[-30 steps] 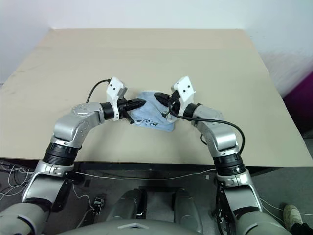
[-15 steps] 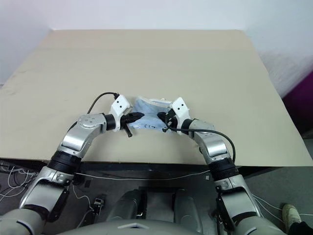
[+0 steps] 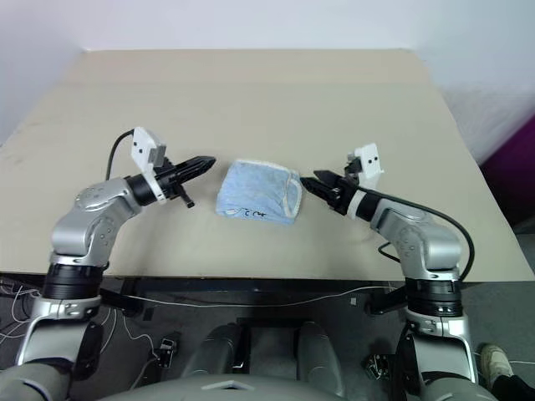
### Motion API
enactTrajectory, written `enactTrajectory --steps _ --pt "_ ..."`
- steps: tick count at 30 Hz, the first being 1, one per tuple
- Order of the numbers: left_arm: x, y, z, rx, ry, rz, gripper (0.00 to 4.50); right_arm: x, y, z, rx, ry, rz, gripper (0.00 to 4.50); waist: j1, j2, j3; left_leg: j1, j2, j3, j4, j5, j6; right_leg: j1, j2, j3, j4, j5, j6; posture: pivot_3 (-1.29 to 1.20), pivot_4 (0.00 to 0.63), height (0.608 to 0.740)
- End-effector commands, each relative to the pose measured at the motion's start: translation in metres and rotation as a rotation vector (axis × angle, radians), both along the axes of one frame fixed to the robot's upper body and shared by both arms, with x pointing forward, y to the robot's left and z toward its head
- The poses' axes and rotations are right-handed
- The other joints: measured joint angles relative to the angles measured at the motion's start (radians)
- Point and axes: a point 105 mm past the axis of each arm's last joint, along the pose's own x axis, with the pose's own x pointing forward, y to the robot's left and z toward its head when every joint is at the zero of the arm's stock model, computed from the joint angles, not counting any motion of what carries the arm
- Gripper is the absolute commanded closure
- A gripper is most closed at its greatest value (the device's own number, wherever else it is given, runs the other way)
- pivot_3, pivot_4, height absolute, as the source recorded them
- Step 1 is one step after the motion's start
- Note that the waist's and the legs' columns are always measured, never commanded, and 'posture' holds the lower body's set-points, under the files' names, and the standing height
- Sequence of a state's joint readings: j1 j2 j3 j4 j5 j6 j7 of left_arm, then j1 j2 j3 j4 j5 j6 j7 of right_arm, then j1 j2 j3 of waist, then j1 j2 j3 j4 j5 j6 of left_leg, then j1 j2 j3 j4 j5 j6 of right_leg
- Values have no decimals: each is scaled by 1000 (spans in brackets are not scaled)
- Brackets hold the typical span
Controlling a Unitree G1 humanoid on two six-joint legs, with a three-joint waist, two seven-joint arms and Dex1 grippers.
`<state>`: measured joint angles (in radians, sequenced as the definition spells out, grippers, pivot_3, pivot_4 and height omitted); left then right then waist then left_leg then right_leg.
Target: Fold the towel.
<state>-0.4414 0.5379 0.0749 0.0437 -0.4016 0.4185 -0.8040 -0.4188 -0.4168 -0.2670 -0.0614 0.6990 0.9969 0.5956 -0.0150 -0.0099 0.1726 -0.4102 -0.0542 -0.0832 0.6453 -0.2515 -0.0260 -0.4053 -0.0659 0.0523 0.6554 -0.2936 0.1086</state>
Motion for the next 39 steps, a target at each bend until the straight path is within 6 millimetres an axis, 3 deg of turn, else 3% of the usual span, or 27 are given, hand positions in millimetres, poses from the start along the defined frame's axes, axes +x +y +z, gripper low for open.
enactTrajectory --steps 1,3,11,28,35,39 --pt "-1 12 5 43 -51 30 4500 -2 0 -1 144 130 3 487 3 0 0 0 0 0 0 0 0 0 0 0 0 0 0 0 150 740" --pt "-4 17 -3 89 -42 32 4500 -3 3 -6 183 190 7 82 2 0 0 0 0 0 0 0 0 0 -1 0 0 0 0 0 150 740" --pt "-13 18 -3 47 -38 25 4500 -2 22 -28 204 338 20 82 0 0 0 0 0 0 -1 0 0 -1 -1 0 0 0 0 0 150 740" --pt "-15 11 -9 36 -22 -5 4500 7 93 -19 223 366 219 82 -30 0 0 1 2 2 -2 0 0 -3 1 1 1 0 0 0 150 740" --pt "-19 10 -7 19 -25 -17 4500 9 105 -16 252 376 252 82 -29 0 0 0 2 2 -2 0 0 -2 1 1 1 0 0 0 150 740" --pt "-22 9 -7 12 -28 -18 4500 13 98 -14 292 386 225 1022 -28 0 0 0 2 1 -2 0 0 -3 1 1 1 0 0 0 150 740"
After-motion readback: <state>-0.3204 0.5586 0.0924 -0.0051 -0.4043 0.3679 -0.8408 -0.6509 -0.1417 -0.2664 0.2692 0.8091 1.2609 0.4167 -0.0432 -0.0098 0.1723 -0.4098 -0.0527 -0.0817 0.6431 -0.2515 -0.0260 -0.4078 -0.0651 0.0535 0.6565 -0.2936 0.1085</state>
